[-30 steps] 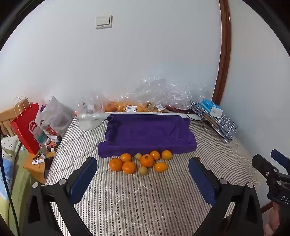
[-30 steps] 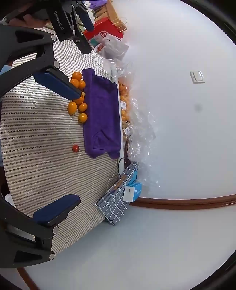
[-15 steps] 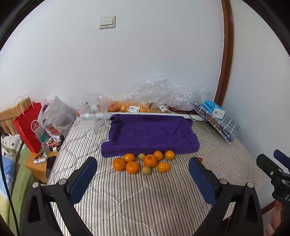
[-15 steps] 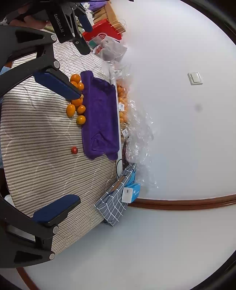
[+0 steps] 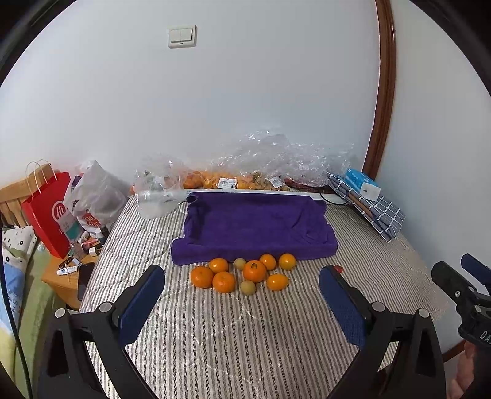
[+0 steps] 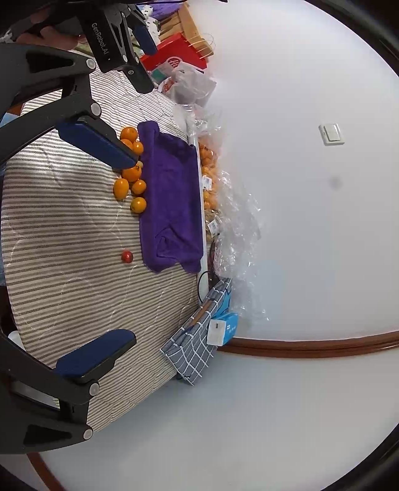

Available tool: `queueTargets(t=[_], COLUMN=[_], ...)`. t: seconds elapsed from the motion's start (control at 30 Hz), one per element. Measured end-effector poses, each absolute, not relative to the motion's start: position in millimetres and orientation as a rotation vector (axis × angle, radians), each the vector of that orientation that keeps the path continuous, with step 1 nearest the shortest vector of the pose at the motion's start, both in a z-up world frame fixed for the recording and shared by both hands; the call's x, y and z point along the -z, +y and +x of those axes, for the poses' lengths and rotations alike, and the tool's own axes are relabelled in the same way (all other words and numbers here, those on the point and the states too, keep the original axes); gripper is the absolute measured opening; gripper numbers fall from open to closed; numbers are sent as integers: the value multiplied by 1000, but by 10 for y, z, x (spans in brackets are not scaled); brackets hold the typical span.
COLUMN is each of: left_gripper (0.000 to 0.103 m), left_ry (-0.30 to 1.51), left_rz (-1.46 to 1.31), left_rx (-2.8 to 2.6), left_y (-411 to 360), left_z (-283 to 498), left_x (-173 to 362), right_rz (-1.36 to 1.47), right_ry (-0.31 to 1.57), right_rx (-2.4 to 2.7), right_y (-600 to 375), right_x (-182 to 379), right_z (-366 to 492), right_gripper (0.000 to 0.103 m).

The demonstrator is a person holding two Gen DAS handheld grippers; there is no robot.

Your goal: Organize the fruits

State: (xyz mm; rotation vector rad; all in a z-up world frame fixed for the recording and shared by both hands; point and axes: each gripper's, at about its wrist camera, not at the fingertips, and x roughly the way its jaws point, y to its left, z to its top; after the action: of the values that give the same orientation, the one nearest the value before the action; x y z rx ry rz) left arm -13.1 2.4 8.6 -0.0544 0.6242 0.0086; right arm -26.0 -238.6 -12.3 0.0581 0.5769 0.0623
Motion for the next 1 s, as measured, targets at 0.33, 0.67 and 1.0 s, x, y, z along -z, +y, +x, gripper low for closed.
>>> queueTargets(t=[0.33,0.67,1.0], left_gripper=[101,101,101], left_ry=[624,619,615], left_rz=[-53,-48,-48], left_rx=[-7,-4,-7], left_y=[42,13,-26], left_z=[-189,-140,-148], left_x=[-69,-126,-130], right_rz=[57,59,67], right_ry=[571,565,560], right_rx=[-69,-73,-75], right_y=[-2385,-2383,-2391], right_x=[105,94,81], right_z=[-261,-276,-290], right_gripper=[103,103,103])
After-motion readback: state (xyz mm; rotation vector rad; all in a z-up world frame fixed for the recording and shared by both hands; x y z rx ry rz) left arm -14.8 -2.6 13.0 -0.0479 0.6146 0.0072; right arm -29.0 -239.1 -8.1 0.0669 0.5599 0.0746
